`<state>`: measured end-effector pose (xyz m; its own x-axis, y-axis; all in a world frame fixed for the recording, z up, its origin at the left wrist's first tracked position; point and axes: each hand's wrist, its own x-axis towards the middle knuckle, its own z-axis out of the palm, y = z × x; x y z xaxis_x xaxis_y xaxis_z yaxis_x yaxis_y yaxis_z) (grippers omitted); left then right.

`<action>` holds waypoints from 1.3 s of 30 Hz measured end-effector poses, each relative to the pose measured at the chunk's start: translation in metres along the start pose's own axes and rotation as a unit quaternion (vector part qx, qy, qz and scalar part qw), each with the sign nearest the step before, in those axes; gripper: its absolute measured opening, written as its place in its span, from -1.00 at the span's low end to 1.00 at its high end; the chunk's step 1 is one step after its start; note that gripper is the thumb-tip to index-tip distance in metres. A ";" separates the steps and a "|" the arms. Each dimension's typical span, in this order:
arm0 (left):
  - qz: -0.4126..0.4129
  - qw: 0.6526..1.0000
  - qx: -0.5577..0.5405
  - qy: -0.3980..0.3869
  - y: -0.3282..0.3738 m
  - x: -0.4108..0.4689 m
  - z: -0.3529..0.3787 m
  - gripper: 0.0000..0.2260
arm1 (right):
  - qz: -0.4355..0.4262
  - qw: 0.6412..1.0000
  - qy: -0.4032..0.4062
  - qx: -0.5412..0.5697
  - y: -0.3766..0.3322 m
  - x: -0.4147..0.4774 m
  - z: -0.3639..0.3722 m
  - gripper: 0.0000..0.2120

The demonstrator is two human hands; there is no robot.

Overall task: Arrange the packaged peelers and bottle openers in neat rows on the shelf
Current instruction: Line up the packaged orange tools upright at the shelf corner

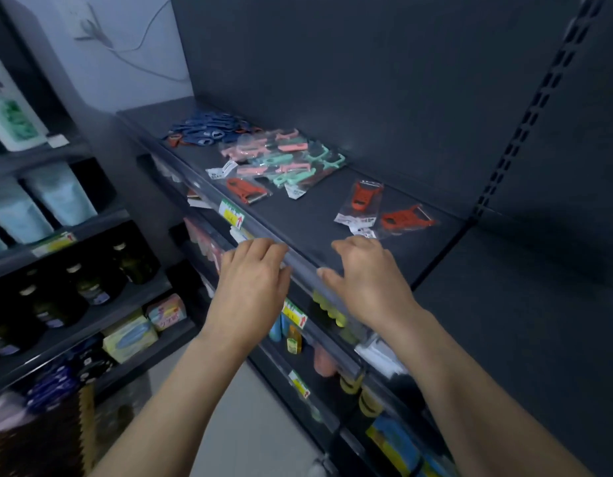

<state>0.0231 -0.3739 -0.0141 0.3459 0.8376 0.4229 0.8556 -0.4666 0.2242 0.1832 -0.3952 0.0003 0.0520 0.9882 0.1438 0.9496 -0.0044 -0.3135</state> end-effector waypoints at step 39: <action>0.247 0.913 -0.072 -0.316 -0.212 0.275 0.104 -0.52 | 0.328 0.942 0.013 -0.075 -0.022 0.258 0.078 -0.59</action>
<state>-0.0231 -0.0150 -0.0371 0.8685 0.4895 -0.0777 0.4906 -0.8269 0.2750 0.1513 -0.1279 -0.0283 0.6485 0.7611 -0.0118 0.7430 -0.6363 -0.2075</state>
